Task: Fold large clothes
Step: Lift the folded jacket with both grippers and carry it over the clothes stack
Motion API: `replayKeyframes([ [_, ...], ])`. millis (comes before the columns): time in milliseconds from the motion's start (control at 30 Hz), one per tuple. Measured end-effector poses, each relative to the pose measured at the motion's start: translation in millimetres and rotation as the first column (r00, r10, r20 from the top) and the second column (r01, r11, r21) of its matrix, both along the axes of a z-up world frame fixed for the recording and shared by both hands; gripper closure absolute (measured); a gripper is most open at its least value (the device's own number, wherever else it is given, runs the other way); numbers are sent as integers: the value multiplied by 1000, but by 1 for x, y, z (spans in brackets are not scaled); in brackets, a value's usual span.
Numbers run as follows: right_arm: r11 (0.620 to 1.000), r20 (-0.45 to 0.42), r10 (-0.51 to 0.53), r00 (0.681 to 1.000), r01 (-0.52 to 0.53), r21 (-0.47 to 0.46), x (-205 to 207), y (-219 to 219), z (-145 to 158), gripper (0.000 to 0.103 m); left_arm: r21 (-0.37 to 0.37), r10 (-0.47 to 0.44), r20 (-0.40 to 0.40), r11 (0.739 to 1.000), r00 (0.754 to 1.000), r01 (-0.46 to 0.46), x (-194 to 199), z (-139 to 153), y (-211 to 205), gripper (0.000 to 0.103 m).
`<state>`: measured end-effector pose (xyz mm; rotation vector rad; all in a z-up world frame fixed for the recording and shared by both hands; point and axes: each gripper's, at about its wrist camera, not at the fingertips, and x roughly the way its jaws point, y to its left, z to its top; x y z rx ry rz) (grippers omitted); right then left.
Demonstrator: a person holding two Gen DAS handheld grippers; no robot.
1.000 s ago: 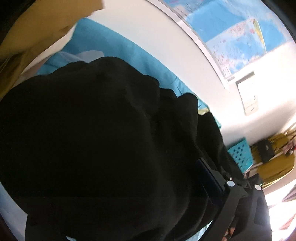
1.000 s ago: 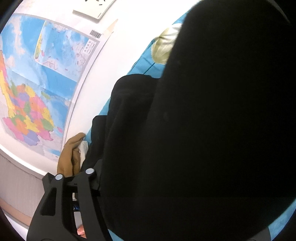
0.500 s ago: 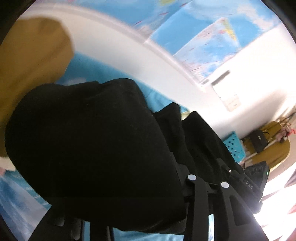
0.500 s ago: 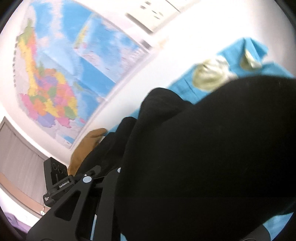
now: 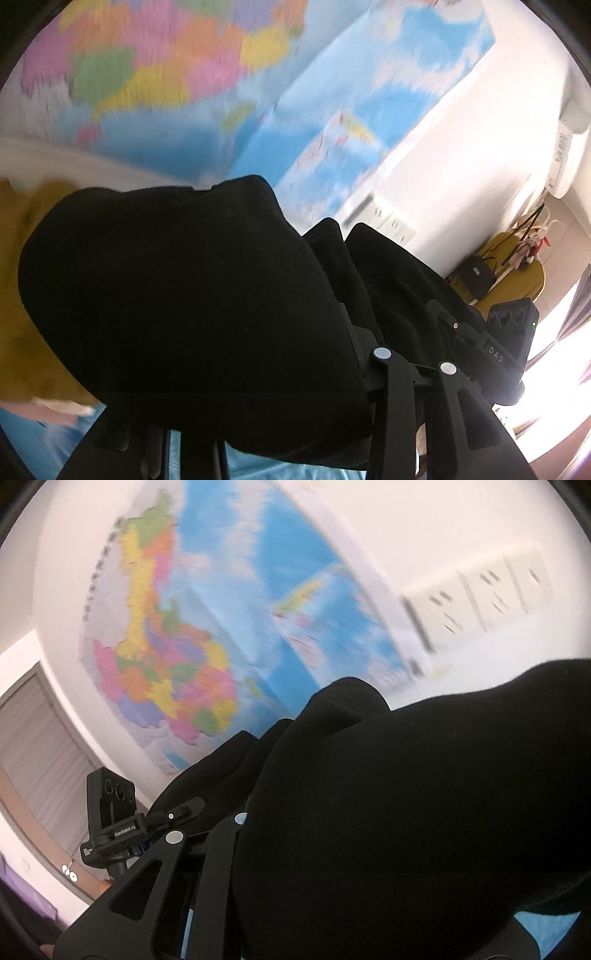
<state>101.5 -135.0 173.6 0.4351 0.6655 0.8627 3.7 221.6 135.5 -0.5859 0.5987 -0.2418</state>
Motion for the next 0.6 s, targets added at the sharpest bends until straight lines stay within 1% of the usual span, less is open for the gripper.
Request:
replayKeyframes([
  [133,998,74,53,996,-54,10,0,37,34,87,43,56,63,997,996,-58,-21,38,36,66],
  [200,996,116,89,989,-92,17,0,62,51,87,57,96,94,993,991,-101,-34,56,62,66],
  [300,988,166,145,975,-151,24,3,109,74,87,72,160,127,983,979,-170,-50,72,97,66],
  [400,981,210,186,960,-193,13,5,158,87,87,88,235,143,965,962,-249,-64,85,138,66],
  [467,976,227,213,950,-220,6,6,191,91,87,99,294,150,945,944,-311,-73,88,169,66],
  [567,965,222,252,942,-262,15,7,238,90,87,127,356,149,918,923,-375,-84,90,213,66],
  [600,961,220,265,939,-275,15,7,254,88,87,129,378,147,909,914,-396,-86,91,216,66],
])
